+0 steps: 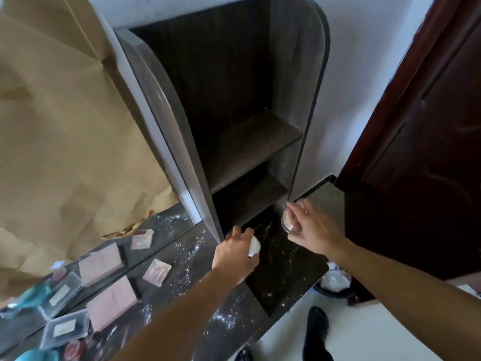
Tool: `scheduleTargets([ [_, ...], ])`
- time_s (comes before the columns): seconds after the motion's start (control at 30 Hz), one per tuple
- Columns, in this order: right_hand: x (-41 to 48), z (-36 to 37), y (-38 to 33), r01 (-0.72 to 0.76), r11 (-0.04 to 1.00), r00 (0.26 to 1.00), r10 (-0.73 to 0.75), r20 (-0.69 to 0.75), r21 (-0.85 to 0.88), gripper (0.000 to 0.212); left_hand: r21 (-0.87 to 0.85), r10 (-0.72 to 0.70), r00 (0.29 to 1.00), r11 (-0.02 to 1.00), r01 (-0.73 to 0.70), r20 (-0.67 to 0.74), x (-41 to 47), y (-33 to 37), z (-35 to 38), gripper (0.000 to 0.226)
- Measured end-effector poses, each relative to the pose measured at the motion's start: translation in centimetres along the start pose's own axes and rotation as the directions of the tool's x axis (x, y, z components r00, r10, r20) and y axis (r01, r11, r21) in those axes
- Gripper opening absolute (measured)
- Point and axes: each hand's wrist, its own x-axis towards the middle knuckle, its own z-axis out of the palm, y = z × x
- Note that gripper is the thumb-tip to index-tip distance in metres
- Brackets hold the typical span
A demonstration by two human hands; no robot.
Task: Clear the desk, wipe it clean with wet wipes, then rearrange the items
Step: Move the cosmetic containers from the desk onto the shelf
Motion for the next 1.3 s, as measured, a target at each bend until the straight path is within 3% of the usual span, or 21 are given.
scheduleTargets([
  [0.17, 8.7, 1.3, 1.1, 0.108, 0.994, 0.993, -0.108, 0.036, 0.004, 0.081, -0.029, -0.173, 0.985, 0.985, 0.172, -0.023, 2.1, 0.6, 1.1, 0.052],
  [0.47, 17.7, 3.3, 1.5, 0.249, 0.968, 0.966, -0.248, 0.076, -0.006, 0.069, -0.119, -0.469, 0.882, 0.880, 0.460, -0.054, 4.2, 3.1, 2.8, 0.056],
  [0.57, 19.5, 3.6, 1.2, 0.257, 0.966, 0.964, -0.255, 0.073, -0.020, 0.055, -0.137, -0.516, 0.854, 0.852, 0.505, -0.062, 4.3, 3.8, 3.2, 0.056],
  [0.7, 20.5, 3.8, 1.1, 0.250, 0.965, 0.966, -0.243, 0.090, -0.075, 0.039, -0.135, -0.540, 0.838, 0.839, 0.527, -0.079, 4.6, 4.1, 2.9, 0.053],
  [0.8, 19.6, 3.2, 1.4, 0.301, 0.943, 0.952, -0.287, 0.108, -0.143, 0.055, -0.137, -0.535, 0.838, 0.843, 0.521, -0.105, 5.7, 4.2, 2.2, 0.050],
  [0.9, 17.2, 2.5, 2.8, 0.398, 0.917, 0.917, -0.396, 0.048, -0.034, 0.070, -0.157, -0.512, 0.848, 0.857, 0.491, -0.135, 7.5, 4.5, 1.4, 0.053],
  [1.03, 13.4, 2.2, 7.2, 0.545, 0.834, 0.838, -0.545, -0.018, 0.088, 0.047, -0.178, -0.458, 0.875, 0.885, 0.430, -0.160, 10.6, 5.4, 0.9, 0.058],
  [1.1, 12.0, 1.8, 9.8, 0.527, 0.846, 0.850, -0.525, -0.041, 0.079, 0.038, -0.194, -0.443, 0.884, 0.890, 0.412, -0.152, 12.4, 5.8, 1.1, 0.060],
  [1.3, 10.4, 2.7, 16.5, 0.426, 0.901, 0.904, -0.427, -0.002, 0.079, 0.038, -0.232, -0.418, 0.902, 0.893, 0.387, -0.104, 17.3, 7.4, 2.6, 0.064],
])
